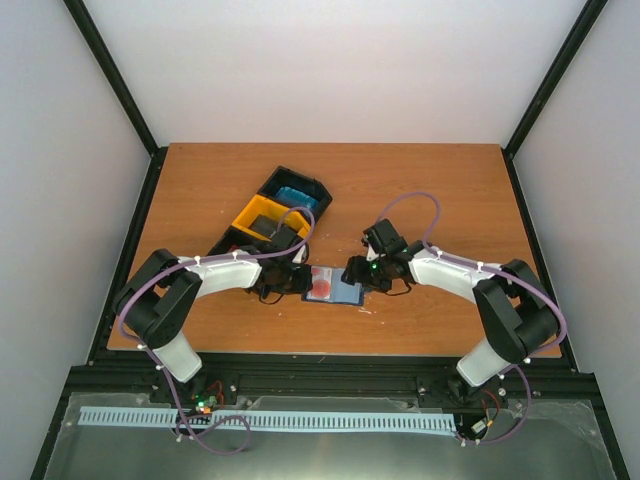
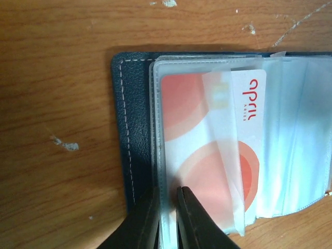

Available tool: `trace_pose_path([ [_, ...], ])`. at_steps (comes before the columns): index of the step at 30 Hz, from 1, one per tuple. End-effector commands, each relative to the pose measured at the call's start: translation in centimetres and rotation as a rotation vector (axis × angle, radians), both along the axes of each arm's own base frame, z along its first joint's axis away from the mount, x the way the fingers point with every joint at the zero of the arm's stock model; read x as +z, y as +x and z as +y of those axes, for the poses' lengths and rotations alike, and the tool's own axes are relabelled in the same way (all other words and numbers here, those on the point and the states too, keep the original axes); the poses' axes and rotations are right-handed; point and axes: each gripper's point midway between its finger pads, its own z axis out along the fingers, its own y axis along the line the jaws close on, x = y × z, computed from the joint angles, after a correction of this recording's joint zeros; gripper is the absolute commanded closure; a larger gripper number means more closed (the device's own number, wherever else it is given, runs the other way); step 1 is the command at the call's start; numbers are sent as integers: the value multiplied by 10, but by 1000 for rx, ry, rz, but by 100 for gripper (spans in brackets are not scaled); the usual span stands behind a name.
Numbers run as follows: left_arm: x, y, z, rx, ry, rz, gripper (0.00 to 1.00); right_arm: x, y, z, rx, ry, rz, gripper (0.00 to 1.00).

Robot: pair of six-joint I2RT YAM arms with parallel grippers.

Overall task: Put the credit cards into the card holder
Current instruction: Insert the credit card into the card holder.

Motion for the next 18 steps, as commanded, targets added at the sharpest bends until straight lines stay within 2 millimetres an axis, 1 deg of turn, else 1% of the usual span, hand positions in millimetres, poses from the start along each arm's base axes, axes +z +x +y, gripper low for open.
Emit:
trace_pose_path([
  [1,-19,-24,19,-17,93,94,87,0,-5,-11,17,-50,5,36],
  [4,-19,-25,19,-18,91,96,87,1,-7,-3,36,-7,12,39],
  [9,-20,-27,19,-19,93,101,87,-7,-7,1,45,0,39,40],
  [14,-20,-27,20,-17,92,104,87,-15,-9,6,57,18,63,48],
  [18,-20,-27,19,-19,89,105,87,-20,-9,9,64,28,77,52],
])
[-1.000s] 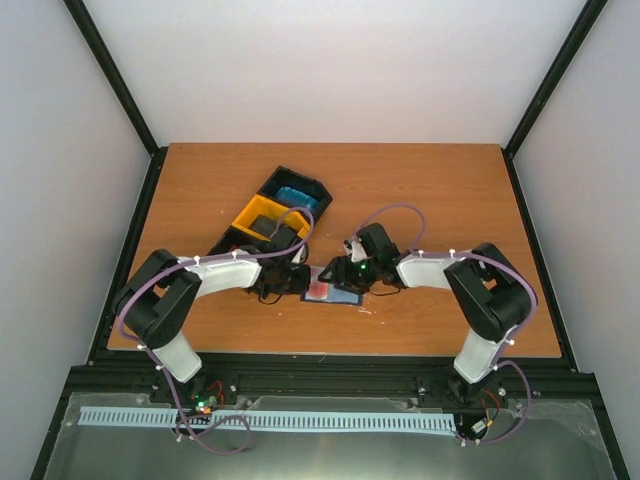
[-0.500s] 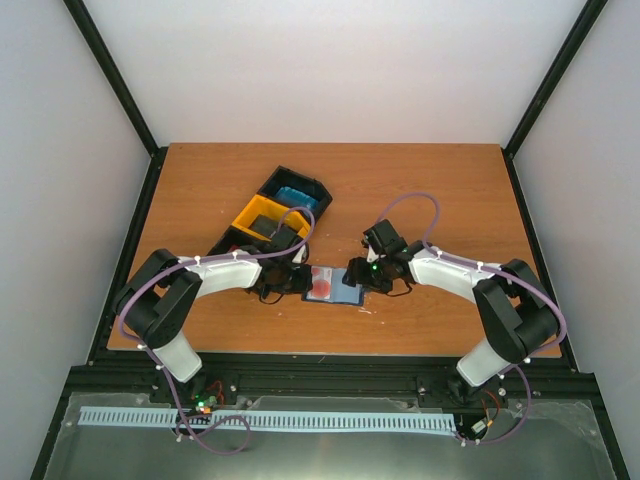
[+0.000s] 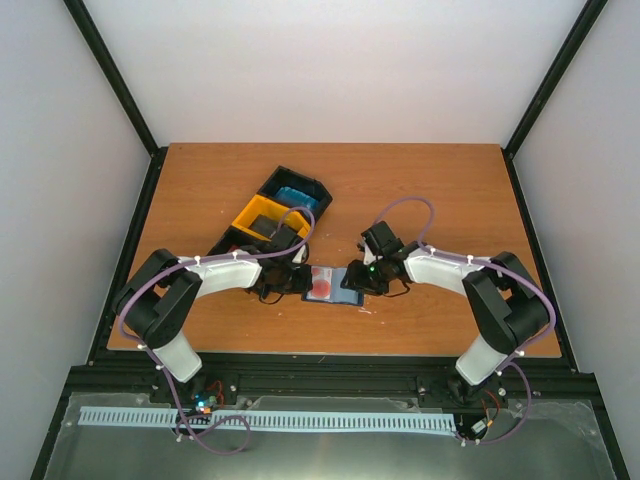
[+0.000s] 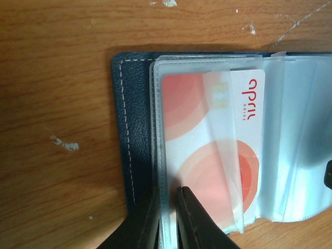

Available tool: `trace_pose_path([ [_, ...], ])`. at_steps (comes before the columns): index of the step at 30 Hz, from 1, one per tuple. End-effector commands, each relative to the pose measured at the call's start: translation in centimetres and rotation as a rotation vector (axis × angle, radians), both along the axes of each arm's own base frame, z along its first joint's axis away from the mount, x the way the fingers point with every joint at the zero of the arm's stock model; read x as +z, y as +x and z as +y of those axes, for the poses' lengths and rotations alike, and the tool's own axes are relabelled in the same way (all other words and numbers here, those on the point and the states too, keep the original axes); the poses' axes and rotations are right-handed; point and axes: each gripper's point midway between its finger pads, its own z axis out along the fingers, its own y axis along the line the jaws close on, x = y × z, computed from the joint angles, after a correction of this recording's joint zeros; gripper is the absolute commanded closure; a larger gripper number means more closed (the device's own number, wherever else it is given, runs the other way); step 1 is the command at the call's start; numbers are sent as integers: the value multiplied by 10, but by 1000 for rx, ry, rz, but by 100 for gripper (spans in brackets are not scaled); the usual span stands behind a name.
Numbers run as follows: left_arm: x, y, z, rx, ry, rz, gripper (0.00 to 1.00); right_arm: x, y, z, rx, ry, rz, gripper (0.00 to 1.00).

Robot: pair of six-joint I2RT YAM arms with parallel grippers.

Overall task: Put the credit cards into the card holder
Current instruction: Insert the credit card into the card holder, then pick up the credit card from the storage box.

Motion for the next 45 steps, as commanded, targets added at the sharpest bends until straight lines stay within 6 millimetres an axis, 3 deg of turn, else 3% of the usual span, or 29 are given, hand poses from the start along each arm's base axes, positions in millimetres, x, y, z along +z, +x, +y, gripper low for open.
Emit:
trace_pose_path([
  [1,-20,-27,20,-16,92,105,87,-6,2,5,12,20,10,53],
  [5,-18,-27,20,-13,93,101,87,-5,3,3,5,7,5,55],
  [9,-1,-18,15,-16,79,61,84,12,11,-6,-16,-35,-56,55],
  [12,22,-7,8,-27,47,1,76,26,17,-14,-37,-76,-104,56],
  [20,109,28,-7,-24,-57,-214,49,64,30,-26,-67,-108,-225,54],
  [27,154,73,28,83,-88,-343,29,74,36,-28,-57,-120,-256,53],
  [31,154,101,36,97,-12,-374,27,72,39,-31,-58,-137,-251,53],
  [36,134,127,54,108,90,-341,41,70,45,-39,-67,-153,-256,53],
  [40,116,145,66,94,168,-313,45,70,50,-45,-69,-169,-263,53],
  [45,91,149,56,-32,154,-224,43,68,54,-52,-67,-193,-266,53],
])
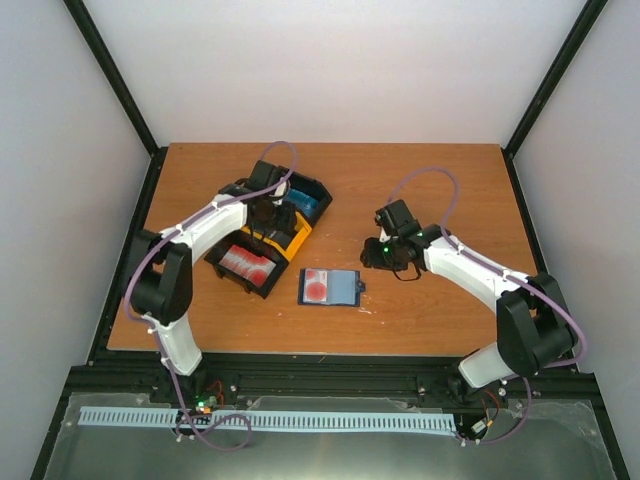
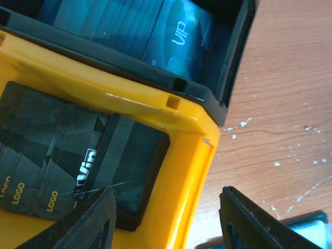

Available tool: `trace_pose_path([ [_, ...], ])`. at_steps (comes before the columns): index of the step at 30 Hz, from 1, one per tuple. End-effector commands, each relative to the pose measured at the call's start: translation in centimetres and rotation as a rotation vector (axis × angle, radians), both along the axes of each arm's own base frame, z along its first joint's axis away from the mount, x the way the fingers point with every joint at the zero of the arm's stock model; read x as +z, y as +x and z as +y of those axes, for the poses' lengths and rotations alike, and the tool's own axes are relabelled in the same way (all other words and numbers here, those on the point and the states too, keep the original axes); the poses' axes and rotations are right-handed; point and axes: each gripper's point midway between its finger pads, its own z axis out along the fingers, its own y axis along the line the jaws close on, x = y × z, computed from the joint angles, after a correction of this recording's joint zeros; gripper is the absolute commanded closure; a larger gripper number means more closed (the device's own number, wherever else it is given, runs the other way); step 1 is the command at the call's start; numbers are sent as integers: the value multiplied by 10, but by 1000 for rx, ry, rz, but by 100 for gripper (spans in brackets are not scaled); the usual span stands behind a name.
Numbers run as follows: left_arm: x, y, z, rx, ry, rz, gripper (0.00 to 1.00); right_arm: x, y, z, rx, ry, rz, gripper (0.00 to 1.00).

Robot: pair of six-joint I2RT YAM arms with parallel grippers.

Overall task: Put the credit cards into the card holder
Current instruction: Pick up the credit card from the storage box.

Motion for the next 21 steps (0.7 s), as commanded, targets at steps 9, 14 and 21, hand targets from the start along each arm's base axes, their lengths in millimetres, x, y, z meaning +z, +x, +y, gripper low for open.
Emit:
trace_pose_path([
  [9,-33,44,6,-145,118,70,52,5,21,-22,4,-74,-41,53],
  [14,-46,49,18,-176,169,94,56,6,31,-33,-20,-81,-51,53],
  [21,-63,47,21,-204,145,147,58,0,41,-40,-38,-77,-33,54],
])
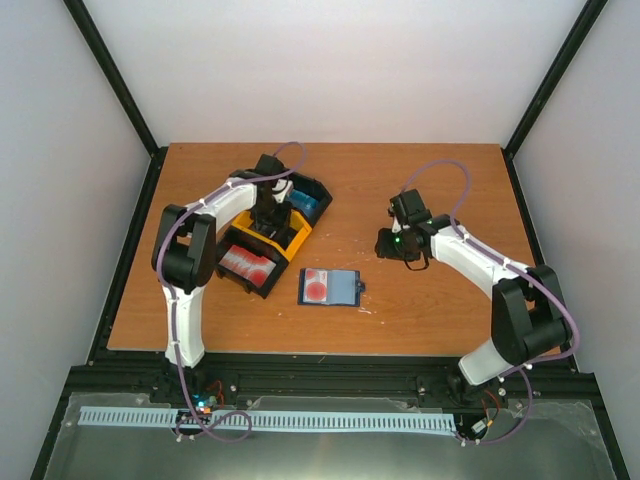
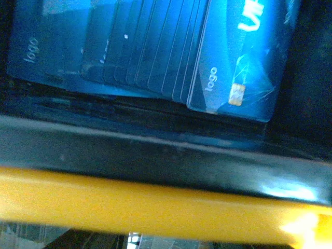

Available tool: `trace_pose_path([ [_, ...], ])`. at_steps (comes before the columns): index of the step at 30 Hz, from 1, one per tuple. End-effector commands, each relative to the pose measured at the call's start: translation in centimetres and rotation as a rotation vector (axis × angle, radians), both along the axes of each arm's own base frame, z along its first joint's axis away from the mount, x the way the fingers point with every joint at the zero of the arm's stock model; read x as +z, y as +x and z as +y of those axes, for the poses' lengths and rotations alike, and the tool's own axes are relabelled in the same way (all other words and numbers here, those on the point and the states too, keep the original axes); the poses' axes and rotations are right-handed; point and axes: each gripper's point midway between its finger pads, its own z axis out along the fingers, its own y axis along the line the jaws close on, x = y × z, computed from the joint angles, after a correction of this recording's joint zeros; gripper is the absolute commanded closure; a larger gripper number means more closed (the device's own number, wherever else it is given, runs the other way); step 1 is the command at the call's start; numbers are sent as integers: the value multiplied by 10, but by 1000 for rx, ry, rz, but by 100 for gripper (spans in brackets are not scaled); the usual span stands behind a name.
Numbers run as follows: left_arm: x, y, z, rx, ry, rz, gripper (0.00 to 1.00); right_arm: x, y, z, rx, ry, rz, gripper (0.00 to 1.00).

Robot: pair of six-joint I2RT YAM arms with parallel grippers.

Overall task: Put the credit cards into the card holder
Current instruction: Pick up the credit card from the storage box.

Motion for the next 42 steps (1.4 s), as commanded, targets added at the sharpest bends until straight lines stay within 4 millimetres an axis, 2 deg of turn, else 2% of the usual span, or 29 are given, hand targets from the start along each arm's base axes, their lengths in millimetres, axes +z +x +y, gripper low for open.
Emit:
trace_pose_path([
  [1,-4,3,0,-47,-6,26,58,2,13,-3,0,-5,-14,54],
  [6,-13,1,-1,-58,1,60,56,-3,17,-2,-2,-1,5,54],
  [12,-23,-3,-8,-83,-29,114,71,-7,20,-4,-17,2,14,54],
  [16,-25,-6,-11,-93,-43,135,74,-9,21,-3,-19,5,22,55],
  [20,-21,-5,-13,-94,-53,138,72,-10,22,0,-7,19,26,54],
  [26,-15,-5,-22,-81,-99,168,69,-9,20,31,109,152,53,54],
  [35,1,-21,-38,-56,-227,240,77,-9,20,51,160,224,65,55],
  [42,21,-24,-52,-81,-316,229,84,-12,19,60,184,220,72,55],
])
